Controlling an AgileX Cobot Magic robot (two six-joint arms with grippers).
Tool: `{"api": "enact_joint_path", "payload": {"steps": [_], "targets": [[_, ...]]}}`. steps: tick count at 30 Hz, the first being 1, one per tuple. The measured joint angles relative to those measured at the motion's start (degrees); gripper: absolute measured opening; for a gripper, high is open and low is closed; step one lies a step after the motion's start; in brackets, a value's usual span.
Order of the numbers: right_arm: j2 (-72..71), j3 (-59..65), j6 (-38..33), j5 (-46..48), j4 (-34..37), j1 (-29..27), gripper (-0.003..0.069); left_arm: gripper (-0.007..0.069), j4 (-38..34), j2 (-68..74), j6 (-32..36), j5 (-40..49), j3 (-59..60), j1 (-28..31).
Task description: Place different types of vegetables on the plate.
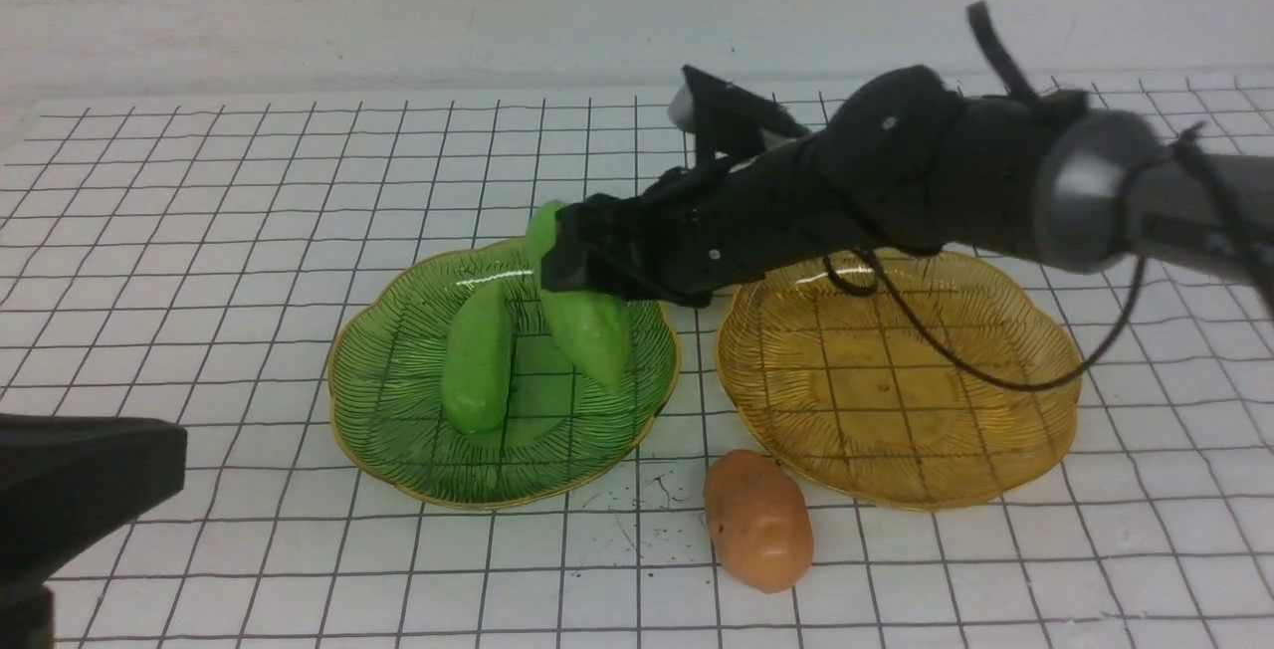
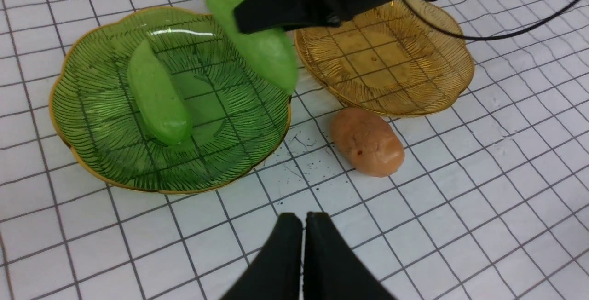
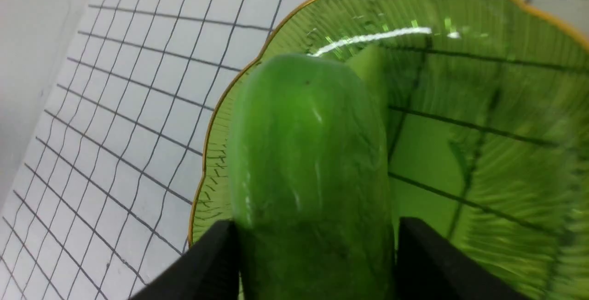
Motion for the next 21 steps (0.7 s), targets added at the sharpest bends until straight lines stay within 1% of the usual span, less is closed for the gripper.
{"api": "enact_joint_path", "payload": {"steps": [1, 4, 6, 7, 8, 10, 11, 12, 13, 14, 15, 16, 17, 18, 20, 21], "targets": [[1.3, -1.6, 0.3, 1.0, 0.1, 0.1, 0.0449, -0.0008, 0.0, -0.5, 0.0, 0.6, 0.0, 0.0], [4.5, -4.9, 1.0, 4.9, -0.8, 0.2, 0.0547, -0.0008, 0.0, -1.8, 0.0, 1.5, 0.0, 0.0], [4.8, -6.0, 1.3, 7.2, -2.8, 0.2, 0.0582, -0.0008, 0.0, -2.4, 0.0, 2.2, 0.0, 0.0], [4.7, -7.0, 1.9, 9.4, -4.9, 0.2, 0.0599, -0.0008, 0.0, -2.9, 0.0, 2.4, 0.0, 0.0], [4.7, -7.4, 2.3, 10.2, -5.6, 0.1, 0.0602, -0.0008, 0.0, -2.9, 0.0, 2.4, 0.0, 0.0], [4.3, -9.7, 4.7, 15.1, -9.2, -0.7, 0.0608, -0.0008, 0.0, -3.2, 0.0, 2.4, 0.0, 0.0], [3.7, -11.6, 7.0, 19.9, -12.6, -1.5, 0.0605, -0.0008, 0.0, -3.3, -0.1, 2.4, 0.0, 0.0], [3.2, -12.8, 8.3, 22.9, -14.3, -2.0, 0.06, -0.0008, 0.0, -3.3, -0.1, 2.4, 0.0, 0.0], [3.1, -13.5, 8.6, 23.6, -15.6, -2.2, 0.0597, -0.0008, 0.0, -3.3, -0.1, 2.4, 0.0, 0.0], [2.0, -15.6, 11.1, 29.4, -20.6, -3.2, 0.0581, -0.0008, 0.0, -3.3, -0.1, 2.4, 0.0, 0.0], [0.6, -17.1, 13.4, 32.9, -25.2, -4.0, 0.0565, -0.0008, 0.0, -3.3, -0.1, 2.4, 0.0, 0.0], [-0.2, -17.9, 14.9, 34.4, -29.1, -4.4, 0.0554, -0.0008, 0.1, -3.3, -0.1, 2.4, 0.0, 0.0], [-0.5, -18.3, 15.7, 35.0, -29.9, -4.5, 0.0549, -0.0008, 0.1, -3.3, -0.1, 2.4, 0.0, 0.0], [-2.3, -18.8, 18.3, 35.9, -35.5, -5.0, 0.0536, -0.0008, 0.3, -3.3, -0.1, 2.3, 0.0, 0.0], [-5.1, -18.0, 22.0, 36.5, -39.9, -5.4, 0.0524, -0.0008, 0.6, -3.3, -0.1, 1.9, 0.0, 0.0], [-5.4, -17.8, 22.6, 36.5, -40.4, -5.4, 0.0524, -0.0008, 0.6, -3.3, 0.0, 1.8, 0.0, 0.0]]}}
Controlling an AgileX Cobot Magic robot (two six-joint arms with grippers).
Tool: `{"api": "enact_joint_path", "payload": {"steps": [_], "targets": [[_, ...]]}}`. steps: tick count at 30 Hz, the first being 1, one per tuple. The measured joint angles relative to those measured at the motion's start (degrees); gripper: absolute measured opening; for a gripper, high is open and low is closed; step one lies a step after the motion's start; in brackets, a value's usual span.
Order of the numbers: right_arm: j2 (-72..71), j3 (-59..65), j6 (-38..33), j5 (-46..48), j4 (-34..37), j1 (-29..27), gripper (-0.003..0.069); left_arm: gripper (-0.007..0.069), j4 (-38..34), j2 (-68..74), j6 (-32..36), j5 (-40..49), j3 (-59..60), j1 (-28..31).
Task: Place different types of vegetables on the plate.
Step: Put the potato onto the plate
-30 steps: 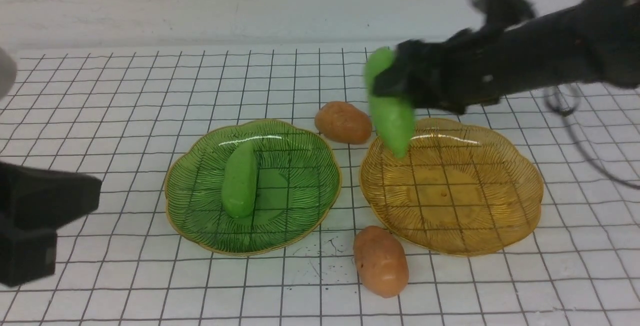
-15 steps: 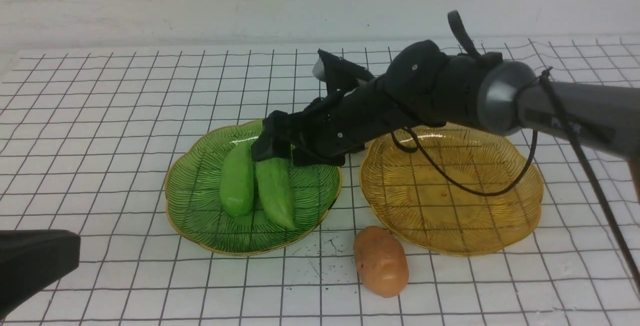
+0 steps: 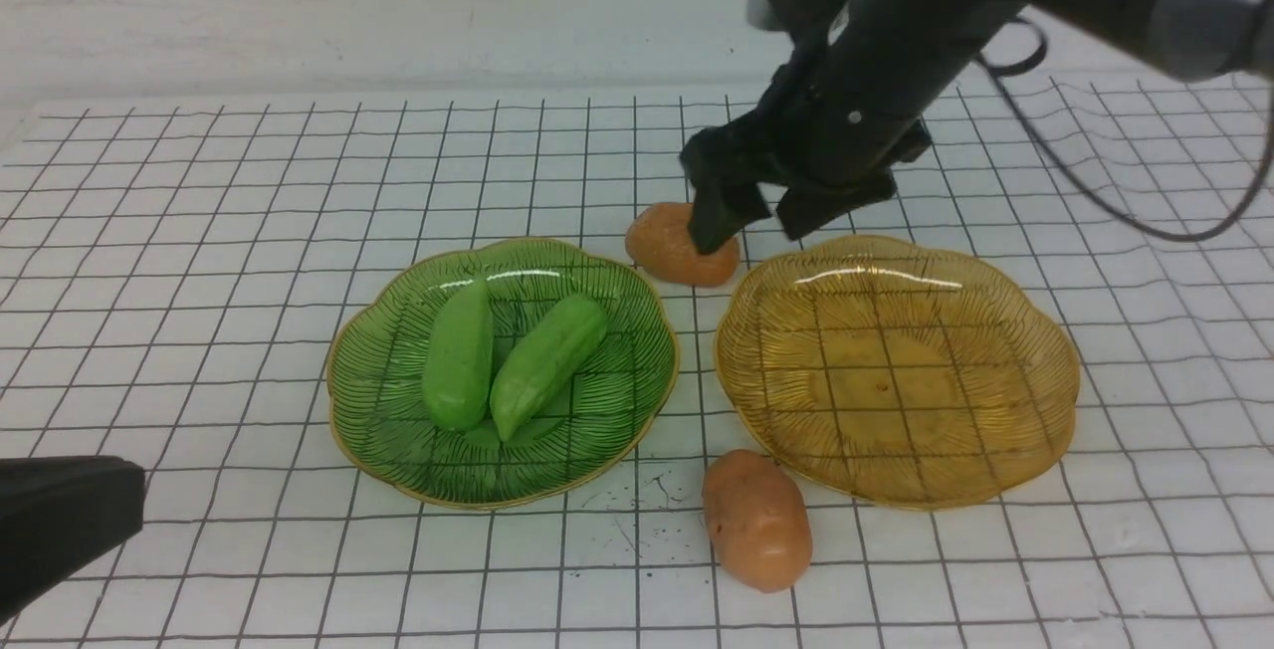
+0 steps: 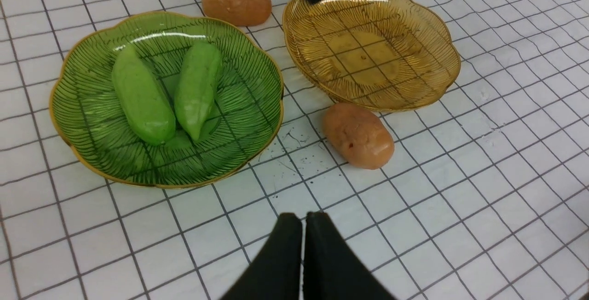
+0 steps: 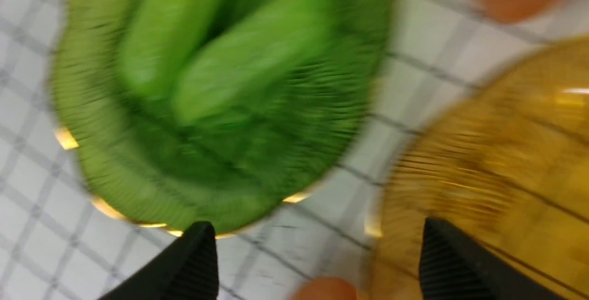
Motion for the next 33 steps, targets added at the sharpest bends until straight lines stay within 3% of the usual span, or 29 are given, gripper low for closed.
{"api": "enact_joint_path", "payload": {"steps": [7, 14, 33], "targets": [[-12.0, 14.2, 2.4, 0.7, 0.8, 2.1, 0.0516, -0.0008, 0.5, 0.0, 0.1, -0.3, 0.0, 0.0], [-11.5, 25.9, 2.8, 0.9, 1.3, 5.6, 0.0515, -0.0008, 0.5, 0.0, 0.1, -0.5, 0.0, 0.0], [-0.4, 26.8, 8.3, -6.5, 2.5, 7.7, 0.0538, -0.0008, 0.6, -0.1, 0.1, -1.2, 0.0, 0.0]]}}
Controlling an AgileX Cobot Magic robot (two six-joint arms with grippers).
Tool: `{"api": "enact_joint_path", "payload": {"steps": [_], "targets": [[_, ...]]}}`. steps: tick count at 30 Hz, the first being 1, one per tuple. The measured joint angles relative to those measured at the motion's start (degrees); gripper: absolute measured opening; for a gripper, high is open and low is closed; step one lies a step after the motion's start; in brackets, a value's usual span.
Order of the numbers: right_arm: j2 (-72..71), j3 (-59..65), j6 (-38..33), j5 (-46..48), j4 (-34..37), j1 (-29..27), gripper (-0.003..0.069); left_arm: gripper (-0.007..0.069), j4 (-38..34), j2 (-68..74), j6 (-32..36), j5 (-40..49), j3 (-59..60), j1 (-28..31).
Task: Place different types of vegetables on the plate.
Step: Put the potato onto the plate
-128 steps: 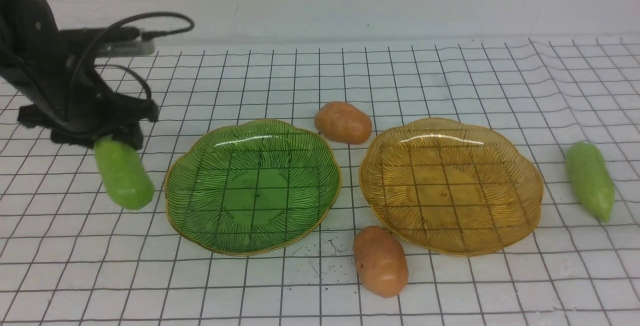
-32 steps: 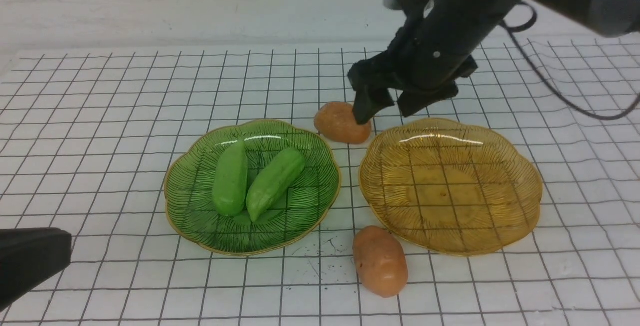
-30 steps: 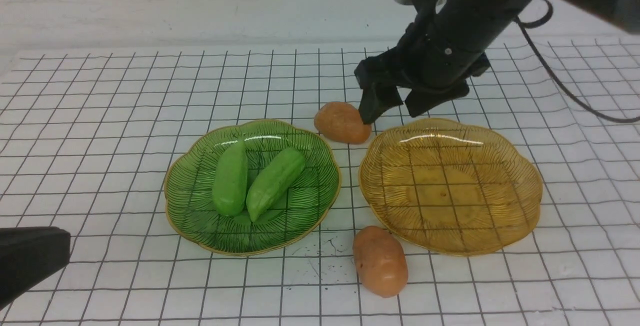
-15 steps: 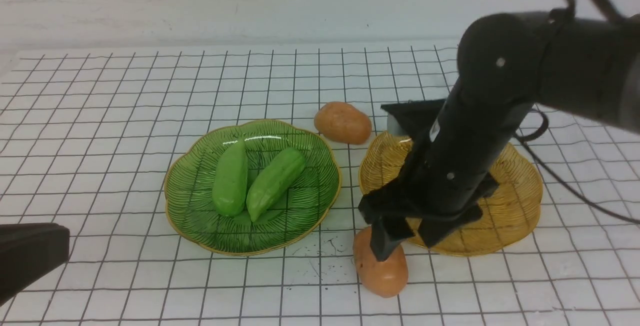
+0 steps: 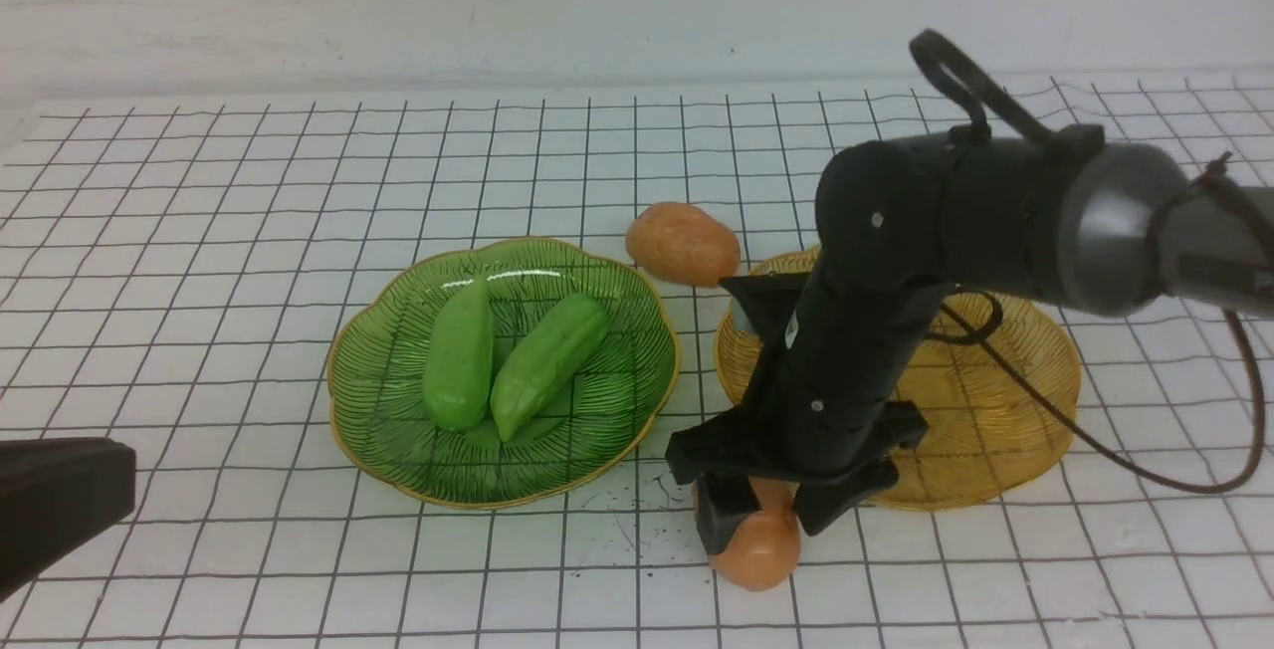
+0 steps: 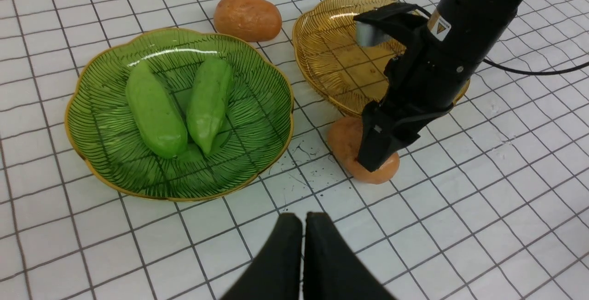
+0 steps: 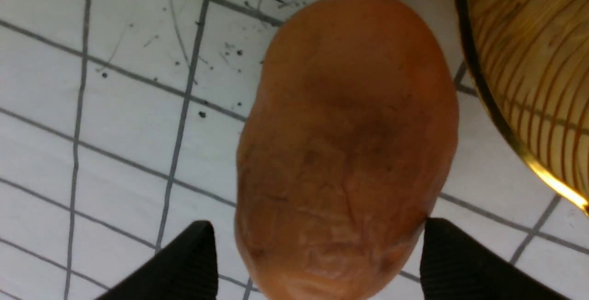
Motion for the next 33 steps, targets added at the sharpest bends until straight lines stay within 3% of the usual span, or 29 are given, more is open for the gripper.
{"api": "enact_joint_path", "payload": {"steps": [12, 15, 26, 33], "targets": [[2.1, -0.1, 2.5, -3.7, 1.2, 0.2, 0.0541, -0.0008, 0.0, 0.0, 0.0, -0.1, 0.0, 0.0], [2.1, -0.1, 1.9, -5.1, 1.7, 0.2, 0.0513, -0.0008, 0.1, 0.0, 0.1, -0.1, 0.0, 0.0], [-3.7, 0.0, -1.4, -0.2, 0.7, 0.2, 0.0502, -0.0008, 0.1, 0.0, 0.3, -0.1, 0.0, 0.0], [-15.7, 0.0, -2.4, 5.0, -12.0, -5.5, 0.0502, -0.0008, 0.0, 0.7, 0.0, -0.6, 0.0, 0.0]]}}
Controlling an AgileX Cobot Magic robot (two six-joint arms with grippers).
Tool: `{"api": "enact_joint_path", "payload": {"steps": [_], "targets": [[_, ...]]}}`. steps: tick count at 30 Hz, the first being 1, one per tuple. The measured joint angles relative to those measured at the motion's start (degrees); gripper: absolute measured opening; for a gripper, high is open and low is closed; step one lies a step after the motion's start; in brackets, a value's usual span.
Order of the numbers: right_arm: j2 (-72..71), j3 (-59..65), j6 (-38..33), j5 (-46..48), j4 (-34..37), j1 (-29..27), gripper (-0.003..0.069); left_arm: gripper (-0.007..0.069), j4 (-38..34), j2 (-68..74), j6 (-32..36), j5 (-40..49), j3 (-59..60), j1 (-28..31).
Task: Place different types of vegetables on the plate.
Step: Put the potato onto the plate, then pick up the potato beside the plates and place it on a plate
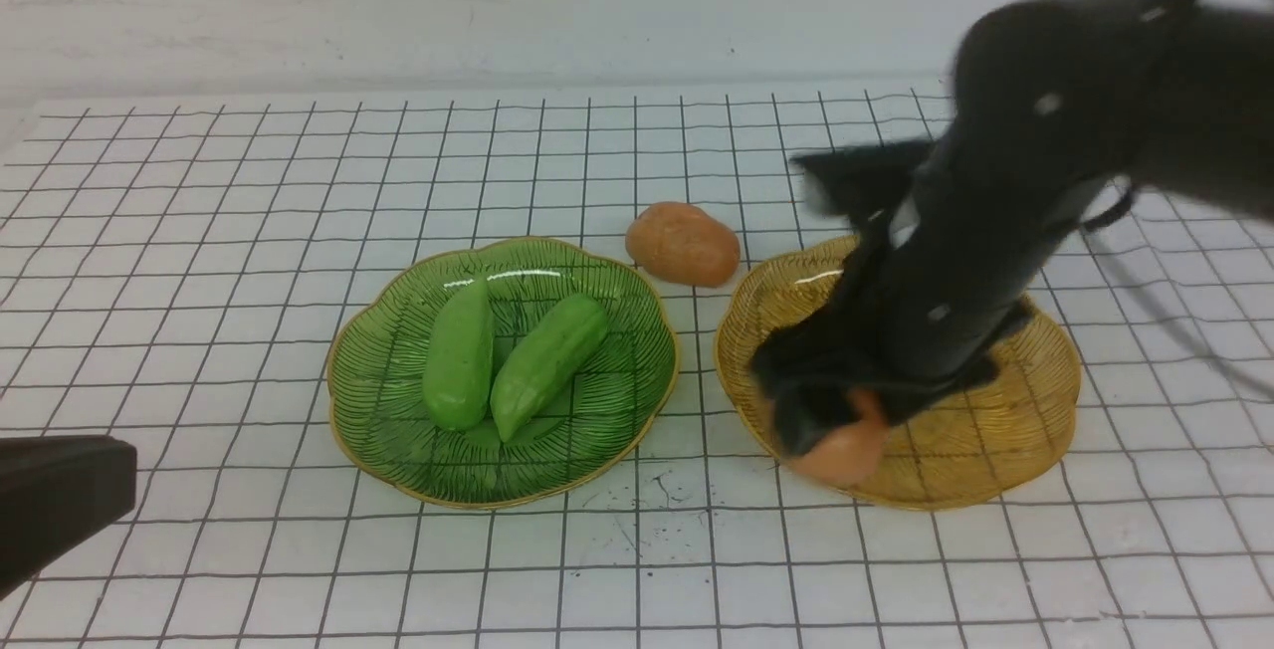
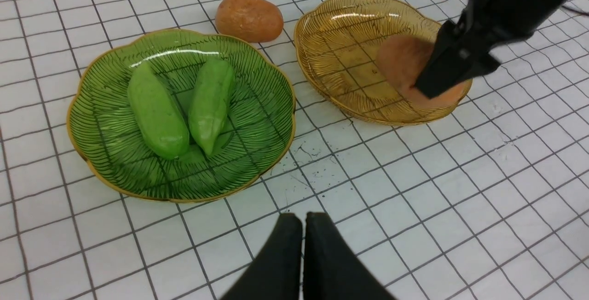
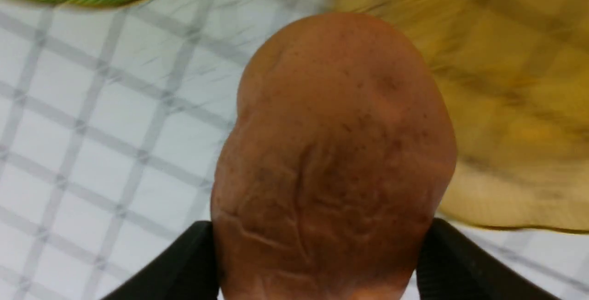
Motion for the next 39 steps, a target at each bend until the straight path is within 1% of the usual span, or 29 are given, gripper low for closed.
{"api": "enact_joint_path", "payload": {"steps": [2, 4, 6, 8, 10, 13, 19, 20, 25, 26, 28, 31, 36, 37, 38, 39], "targets": [[-0.5, 0.0, -0.2, 0.6, -2.1, -4.1, 0.0502, -0.0008, -0.9, 1.4, 0.0, -0.7, 0.0, 0.0], [0.0, 0.0, -0.3, 1.1, -2.2, -7.5, 0.0502, -0.0008, -1.2, 3.3, 0.1, -1.2, 0.0, 0.0], [1.4, 0.0, -0.3, 1.2, -1.3, -11.2, 0.0502, -0.0008, -1.4, 5.7, 0.6, -1.6, 0.0, 0.0], [3.4, 0.0, -0.5, 1.2, 0.4, -14.3, 0.0502, -0.0008, -1.6, 10.4, 2.8, -3.1, -0.5, 0.0], [4.9, 0.0, -0.5, 1.2, 1.6, -16.2, 0.0502, -0.0008, -1.9, 13.5, 4.3, -3.7, -1.8, 0.0], [6.6, 0.0, -1.6, 1.0, 2.7, -17.5, 0.0516, -0.0008, -3.4, 21.8, 9.2, -4.4, -6.5, 0.0], [7.5, 0.0, -3.1, 0.2, 3.8, -17.6, 0.0596, -0.0008, -6.4, 35.3, 18.7, -6.0, -16.4, 0.0], [7.5, 0.0, -3.1, 0.2, 3.8, -17.6, 0.0601, -0.0008, -6.6, 36.5, 19.5, -6.0, -16.9, 0.0], [7.5, 0.0, -4.6, 1.1, 4.1, -17.6, 0.0611, -0.0008, -9.9, 52.2, 29.1, -5.8, -30.9, -0.6], [7.5, 0.0, -6.8, 1.2, 4.9, -17.6, 0.0602, -0.0008, -10.2, 56.3, 31.3, -5.4, -35.1, -1.1], [7.1, 0.0, -9.5, 1.2, 6.1, -17.6, 0.058, -0.0008, -10.2, 61.6, 33.2, -4.7, -41.3, -2.2], [5.5, 0.0, -12.8, 1.2, 6.6, -17.6, 0.0523, -0.0008, -10.1, 68.9, 34.5, -2.9, -49.5, -3.7], [1.0, 0.0, -13.3, 1.5, 5.8, -17.6, 0.0435, -0.0008, -9.1, 81.5, 35.0, 0.4, -63.1, -6.1], [0.7, 0.0, -13.2, 1.6, 5.8, -17.6, 0.0428, -0.0008, -8.8, 82.4, 35.1, 0.5, -64.1, -6.3], [-1.1, 0.0, -13.0, 1.6, 5.7, -17.6, 0.0399, -0.0005, -7.2, 86.7, 35.6, 0.5, -68.6, -7.1], [-1.3, 0.0, -13.0, 1.6, 5.6, -17.6, 0.0396, -0.0004, -7.1, 87.6, 35.6, 0.5, -69.0, -7.2]]}}
